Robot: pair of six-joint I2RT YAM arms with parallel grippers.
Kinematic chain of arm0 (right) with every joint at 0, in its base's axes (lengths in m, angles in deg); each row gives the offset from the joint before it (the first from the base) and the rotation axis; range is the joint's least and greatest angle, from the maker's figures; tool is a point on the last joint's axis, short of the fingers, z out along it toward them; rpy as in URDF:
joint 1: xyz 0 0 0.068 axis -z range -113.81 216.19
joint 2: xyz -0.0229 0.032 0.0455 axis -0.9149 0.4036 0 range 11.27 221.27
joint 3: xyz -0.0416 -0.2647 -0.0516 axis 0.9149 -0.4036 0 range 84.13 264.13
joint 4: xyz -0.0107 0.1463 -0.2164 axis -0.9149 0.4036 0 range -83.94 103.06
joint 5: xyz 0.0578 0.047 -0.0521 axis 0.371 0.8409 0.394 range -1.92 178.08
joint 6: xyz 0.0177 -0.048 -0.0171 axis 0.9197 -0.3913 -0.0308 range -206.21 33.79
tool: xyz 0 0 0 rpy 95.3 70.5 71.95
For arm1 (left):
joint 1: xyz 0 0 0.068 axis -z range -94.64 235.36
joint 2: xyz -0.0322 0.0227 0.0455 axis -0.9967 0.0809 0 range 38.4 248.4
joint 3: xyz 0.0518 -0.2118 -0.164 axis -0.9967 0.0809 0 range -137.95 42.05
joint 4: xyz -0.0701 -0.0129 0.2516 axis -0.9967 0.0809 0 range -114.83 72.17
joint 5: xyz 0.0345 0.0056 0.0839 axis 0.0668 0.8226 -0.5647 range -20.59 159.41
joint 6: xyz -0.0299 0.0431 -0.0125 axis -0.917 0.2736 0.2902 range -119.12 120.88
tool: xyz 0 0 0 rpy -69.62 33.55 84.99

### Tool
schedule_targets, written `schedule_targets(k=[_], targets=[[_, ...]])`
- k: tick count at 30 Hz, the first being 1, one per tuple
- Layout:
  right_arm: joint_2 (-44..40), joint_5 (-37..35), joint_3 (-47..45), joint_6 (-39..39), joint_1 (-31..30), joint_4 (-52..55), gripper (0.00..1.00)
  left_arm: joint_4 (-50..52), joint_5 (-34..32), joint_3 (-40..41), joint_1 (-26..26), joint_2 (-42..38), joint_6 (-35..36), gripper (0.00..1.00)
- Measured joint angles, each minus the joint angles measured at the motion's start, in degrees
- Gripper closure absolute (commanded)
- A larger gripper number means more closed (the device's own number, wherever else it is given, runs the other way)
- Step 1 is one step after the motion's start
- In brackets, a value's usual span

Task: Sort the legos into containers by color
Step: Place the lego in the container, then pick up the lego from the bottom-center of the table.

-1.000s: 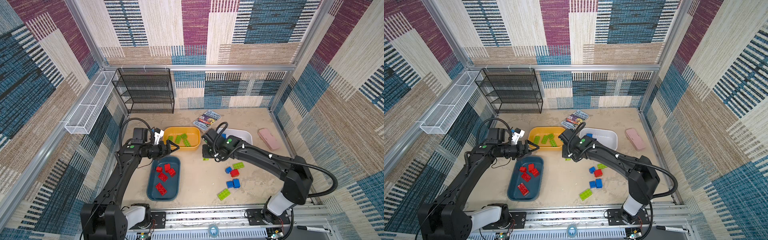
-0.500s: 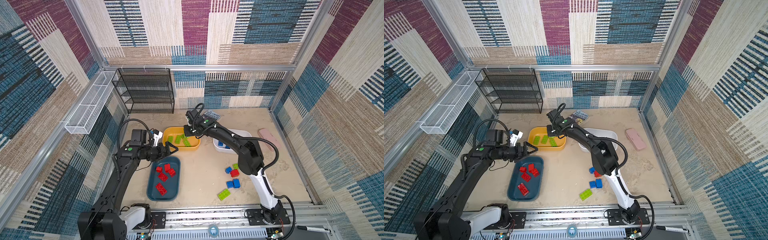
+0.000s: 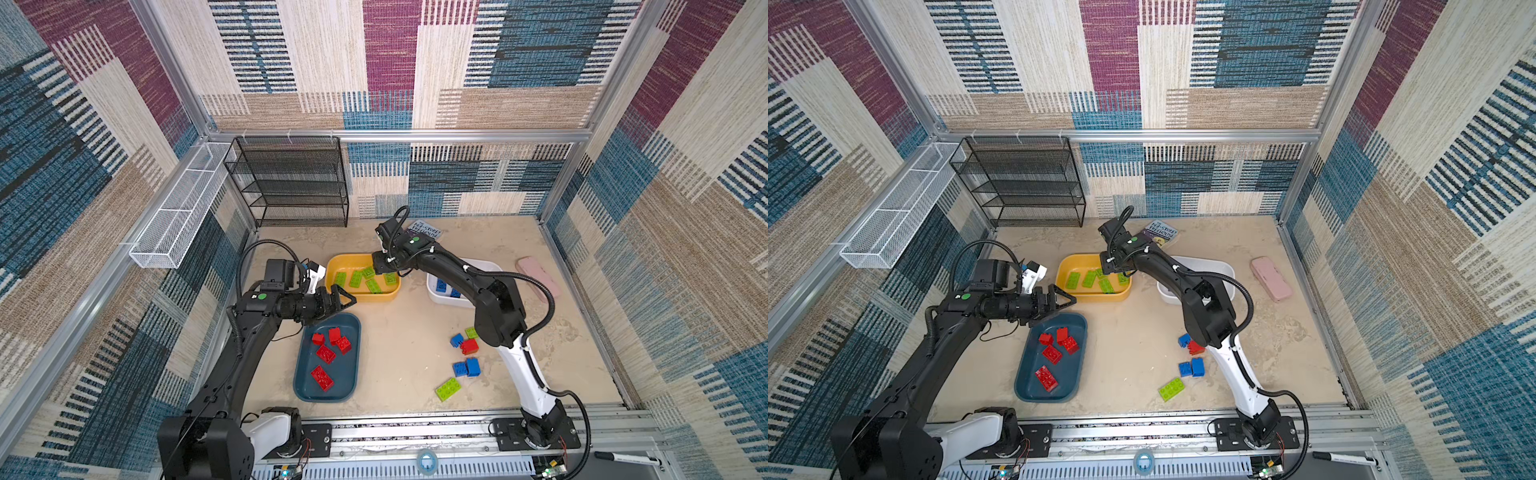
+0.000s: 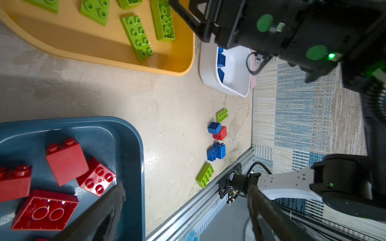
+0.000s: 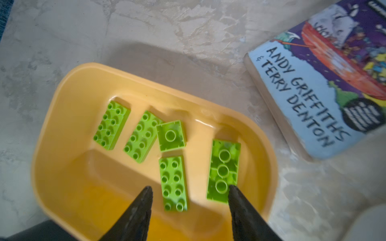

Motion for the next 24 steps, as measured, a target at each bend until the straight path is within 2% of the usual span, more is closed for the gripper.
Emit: schedule_targets(k=[4, 10, 16, 24], targets=[[-15.21, 1.40, -16.20, 1.42, 0.04, -2.01, 0.23, -0.22, 0.59, 0.13, 0.00, 0.13, -0.02, 0.06], [-37.03, 3.89, -38.42, 8.48, -0.92, -2.14, 0.07, -0.52, 2.16, 0.94, 0.15, 0.79, -0.04, 0.06], [-52.72, 3.72, -52.57, 20.70, -5.22, 3.61, 0.04, -1.92, 3.50, 1.57, 0.17, 1.36, -0.28, 0.06], [-63.60, 3.23, -67.63, 43.28, -14.99, 8.13, 0.02, -3.89, 4.52, 2.03, 0.37, 2.21, -0.85, 0.06]])
